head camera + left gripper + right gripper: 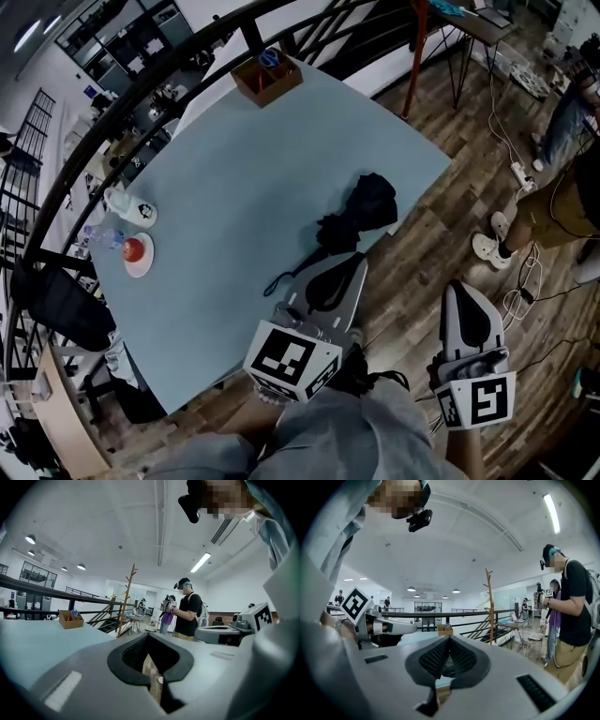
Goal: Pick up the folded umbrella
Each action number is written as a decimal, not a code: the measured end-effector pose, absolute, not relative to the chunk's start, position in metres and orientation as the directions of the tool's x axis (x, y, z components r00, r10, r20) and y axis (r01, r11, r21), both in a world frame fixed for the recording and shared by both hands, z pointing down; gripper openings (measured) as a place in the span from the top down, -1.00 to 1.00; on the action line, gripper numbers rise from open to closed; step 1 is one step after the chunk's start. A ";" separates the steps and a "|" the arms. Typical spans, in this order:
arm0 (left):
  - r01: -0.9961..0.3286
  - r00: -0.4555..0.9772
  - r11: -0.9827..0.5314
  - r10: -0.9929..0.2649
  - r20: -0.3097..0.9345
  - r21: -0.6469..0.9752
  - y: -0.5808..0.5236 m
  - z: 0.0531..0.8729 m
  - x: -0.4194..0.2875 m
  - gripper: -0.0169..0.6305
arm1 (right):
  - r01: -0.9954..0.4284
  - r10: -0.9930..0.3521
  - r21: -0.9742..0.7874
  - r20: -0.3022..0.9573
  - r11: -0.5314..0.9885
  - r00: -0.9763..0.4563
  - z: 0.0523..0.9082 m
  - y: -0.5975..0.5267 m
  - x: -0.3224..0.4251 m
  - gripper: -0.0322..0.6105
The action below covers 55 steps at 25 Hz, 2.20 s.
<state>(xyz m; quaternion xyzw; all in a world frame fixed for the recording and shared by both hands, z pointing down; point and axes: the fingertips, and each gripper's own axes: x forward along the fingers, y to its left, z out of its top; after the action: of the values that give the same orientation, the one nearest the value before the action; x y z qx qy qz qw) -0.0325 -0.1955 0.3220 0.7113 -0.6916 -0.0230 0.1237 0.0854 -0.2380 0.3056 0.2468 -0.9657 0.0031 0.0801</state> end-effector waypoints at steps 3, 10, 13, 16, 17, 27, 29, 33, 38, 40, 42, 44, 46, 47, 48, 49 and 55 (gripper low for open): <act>-0.981 0.064 -0.030 -0.982 0.176 0.193 -0.206 0.336 -0.045 0.95 | -0.462 -0.461 0.044 0.179 0.886 -0.869 0.310 -0.245 0.071 0.91; -0.990 0.040 -0.002 -0.964 0.264 0.144 -0.223 0.362 -0.077 0.95 | -0.414 -0.415 0.046 0.196 0.909 -0.888 0.312 -0.255 0.047 0.91; -0.994 0.028 0.004 -0.952 0.303 0.105 -0.230 0.371 -0.085 0.94 | -0.377 -0.379 0.047 0.193 0.925 -0.905 0.312 -0.262 0.037 0.91; -0.998 0.020 0.003 -0.933 0.359 0.063 -0.237 0.382 -0.092 0.92 | -0.341 -0.342 0.039 0.189 0.939 -0.920 0.312 -0.272 0.025 0.91; -0.999 0.018 0.003 -0.925 0.379 0.053 -0.240 0.387 -0.093 0.87 | -0.328 -0.328 0.035 0.189 0.944 -0.926 0.312 -0.275 0.022 0.91; -0.998 0.063 -0.053 -0.805 0.590 0.034 -0.278 0.448 -0.086 0.24 | -0.187 -0.182 -0.008 0.192 0.982 -0.964 0.318 -0.328 -0.006 0.91; -0.998 0.057 -0.050 -0.757 0.651 0.029 -0.284 0.468 -0.087 0.22 | -0.158 -0.153 -0.012 0.194 0.987 -0.969 0.319 -0.340 -0.008 0.91; -0.999 0.042 -0.053 -0.647 0.762 0.010 -0.292 0.507 -0.094 0.20 | -0.094 -0.089 -0.014 0.193 0.995 -0.977 0.320 -0.360 -0.011 0.91; -0.995 0.028 -0.092 -0.507 0.861 -0.022 -0.298 0.546 -0.098 0.17 | -0.036 -0.029 -0.031 0.191 0.999 -0.981 0.324 -0.382 -0.013 0.91; -0.993 0.019 -0.115 -0.449 0.893 -0.037 -0.298 0.559 -0.099 0.17 | -0.009 -0.002 -0.034 0.194 0.999 -0.981 0.326 -0.388 -0.014 0.91; -0.991 -0.002 -0.124 -0.401 0.916 -0.057 -0.297 0.572 -0.104 0.17 | 0.015 0.024 -0.046 0.209 0.999 -0.978 0.332 -0.394 -0.015 0.91; -0.989 -0.013 -0.130 -0.360 0.933 -0.064 -0.297 0.584 -0.107 0.17 | 0.024 0.039 -0.073 0.225 0.997 -0.973 0.337 -0.401 -0.015 0.91; -0.987 -0.014 -0.151 -0.313 0.950 -0.064 -0.296 0.596 -0.107 0.17 | 0.030 0.048 -0.083 0.217 0.996 -0.975 0.338 -0.407 -0.015 0.91; -0.985 -0.012 -0.163 -0.290 0.957 -0.062 -0.295 0.602 -0.107 0.17 | 0.035 0.051 -0.080 0.214 0.996 -0.976 0.338 -0.408 -0.014 0.91; -0.983 -0.009 -0.173 -0.271 0.963 -0.058 -0.294 0.607 -0.106 0.17 | 0.042 0.057 -0.073 0.213 0.996 -0.975 0.338 -0.410 -0.014 0.91; -0.983 -0.003 -0.176 -0.255 0.967 -0.050 -0.294 0.611 -0.106 0.17 | 0.051 0.064 -0.064 0.212 0.997 -0.975 0.338 -0.411 -0.013 0.91; -0.984 0.053 -0.178 -0.191 0.980 0.018 -0.297 0.621 -0.105 0.14 | 0.086 0.098 -0.063 0.217 0.994 -0.971 0.341 -0.416 -0.018 0.91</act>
<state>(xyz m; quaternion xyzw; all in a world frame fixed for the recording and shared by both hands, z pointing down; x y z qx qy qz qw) -0.1051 -0.2968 0.6208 0.5976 -0.4917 0.4816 0.4114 -0.0181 -0.4156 0.3406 -0.0464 -0.9924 0.0264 0.1108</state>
